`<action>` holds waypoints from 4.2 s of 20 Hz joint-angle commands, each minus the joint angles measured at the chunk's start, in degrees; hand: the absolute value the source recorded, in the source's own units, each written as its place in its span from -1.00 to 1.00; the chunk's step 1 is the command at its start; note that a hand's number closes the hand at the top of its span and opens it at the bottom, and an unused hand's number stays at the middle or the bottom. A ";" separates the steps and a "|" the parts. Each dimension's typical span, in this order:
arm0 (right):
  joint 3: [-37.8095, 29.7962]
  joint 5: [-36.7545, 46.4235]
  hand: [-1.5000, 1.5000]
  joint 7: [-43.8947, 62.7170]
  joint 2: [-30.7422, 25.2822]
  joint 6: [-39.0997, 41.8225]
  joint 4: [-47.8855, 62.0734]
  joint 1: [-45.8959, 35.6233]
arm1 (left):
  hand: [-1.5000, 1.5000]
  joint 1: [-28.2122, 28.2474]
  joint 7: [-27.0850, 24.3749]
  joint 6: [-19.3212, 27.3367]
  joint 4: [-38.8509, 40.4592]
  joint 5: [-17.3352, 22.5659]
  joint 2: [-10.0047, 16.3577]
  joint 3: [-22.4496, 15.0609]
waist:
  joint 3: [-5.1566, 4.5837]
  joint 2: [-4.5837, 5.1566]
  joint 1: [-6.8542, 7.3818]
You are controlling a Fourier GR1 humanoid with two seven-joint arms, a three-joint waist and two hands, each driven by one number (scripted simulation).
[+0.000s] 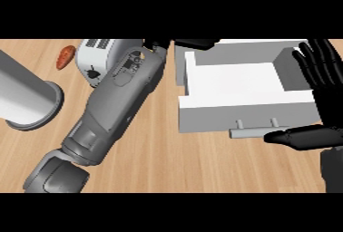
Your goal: Pick up the cup, place it into the drawer and close the drawer
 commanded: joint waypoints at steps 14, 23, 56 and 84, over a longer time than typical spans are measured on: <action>3.25 -0.57 -1.00 -0.66 1.52 1.24 2.49 -6.36 | 1.00 -4.16 5.67 -1.15 15.56 7.25 -0.04 -17.83 | 0.10 2.01 -7.84; 8.15 -8.23 1.00 1.62 2.27 9.46 2.36 -8.42 | -1.00 0.93 -3.98 -2.00 11.51 16.54 -0.04 -14.94 | -0.06 2.54 -8.83; 27.97 37.80 1.00 -16.56 -3.44 5.08 52.52 -13.75 | -1.00 12.30 -17.19 -6.78 2.00 27.16 3.36 -10.05 | 0.09 0.06 7.50; 7.19 27.04 1.00 -24.34 -14.37 3.61 71.77 -37.02 | -1.00 22.83 -12.08 -16.92 -9.27 28.75 12.14 -10.86 | 0.12 2.11 14.96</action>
